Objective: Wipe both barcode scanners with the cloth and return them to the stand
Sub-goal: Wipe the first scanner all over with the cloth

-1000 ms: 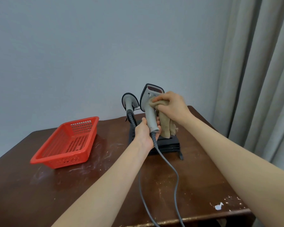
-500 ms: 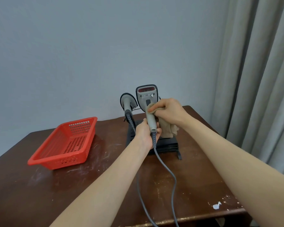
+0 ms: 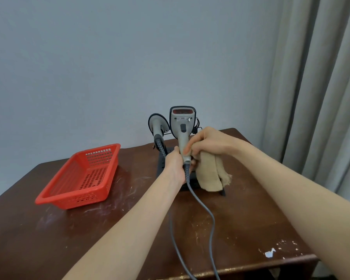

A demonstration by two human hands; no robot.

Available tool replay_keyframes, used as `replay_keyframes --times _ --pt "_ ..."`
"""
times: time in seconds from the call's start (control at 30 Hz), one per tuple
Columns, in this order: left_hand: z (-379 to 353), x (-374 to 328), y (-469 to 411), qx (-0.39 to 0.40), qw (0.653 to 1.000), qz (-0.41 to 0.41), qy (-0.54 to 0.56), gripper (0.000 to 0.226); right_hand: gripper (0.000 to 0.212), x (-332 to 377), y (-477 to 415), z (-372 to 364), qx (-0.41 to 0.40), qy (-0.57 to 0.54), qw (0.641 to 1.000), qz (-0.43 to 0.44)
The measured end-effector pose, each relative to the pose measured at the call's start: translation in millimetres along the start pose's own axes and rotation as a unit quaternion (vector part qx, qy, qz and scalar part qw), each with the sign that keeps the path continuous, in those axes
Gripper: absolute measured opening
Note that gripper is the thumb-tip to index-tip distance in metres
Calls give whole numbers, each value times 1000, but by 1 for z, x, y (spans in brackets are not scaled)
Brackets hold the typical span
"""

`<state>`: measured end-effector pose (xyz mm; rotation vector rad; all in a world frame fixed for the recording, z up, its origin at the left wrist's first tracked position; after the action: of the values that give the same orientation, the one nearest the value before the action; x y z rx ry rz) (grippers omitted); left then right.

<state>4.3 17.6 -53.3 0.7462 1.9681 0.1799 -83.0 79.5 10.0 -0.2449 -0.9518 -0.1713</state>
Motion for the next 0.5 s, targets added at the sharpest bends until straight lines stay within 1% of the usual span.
replay_keyframes --times 0.03,0.07,0.1,0.13,0.2,0.27,0.3,0.33,0.4,0.47,0.5 --pt "1 0 0 3 1000 2 0 36 14 -6 -1 5 -6 69 997 -16" --pt "1 -1 1 5 1000 2 3 36 11 -12 -1 11 -35 152 987 -29" --pt "1 -2 2 9 1000 1 8 36 12 -17 -1 17 -80 212 973 -41" --pt "-1 -4 4 14 1000 2 12 36 17 -22 0 22 -127 221 966 -52" --pt "-4 -5 6 18 1000 0 14 34 23 -22 2 27 -206 134 969 -33" --pt "-6 -3 7 20 1000 6 11 33 18 -15 2 30 -263 47 963 20" --pt "-7 -1 7 21 1000 13 7 33 17 -11 1 31 -278 8 960 39" --pt "-7 2 6 17 1000 17 3 33 16 -8 -2 28 -277 -22 959 51" --pt "-10 4 8 19 1000 20 -7 34 15 -4 -4 20 -235 -33 970 59" --pt "-10 5 8 23 1000 19 -4 36 14 -2 -2 12 -152 -23 986 69" --pt "-9 4 8 22 1000 17 3 37 15 -1 2 8 -96 -21 993 72"
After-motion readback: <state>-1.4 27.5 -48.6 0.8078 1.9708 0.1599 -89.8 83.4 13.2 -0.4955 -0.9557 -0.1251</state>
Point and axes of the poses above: each hand's wrist, its own y-axis away from the middle knuckle, its own z-axis out of the back of the hand, x = y × z, the point moved 4 cm from there along -y, towards the middle knuckle, and after that the axes turned 7 degrees about -x, right-handed, at the moved point
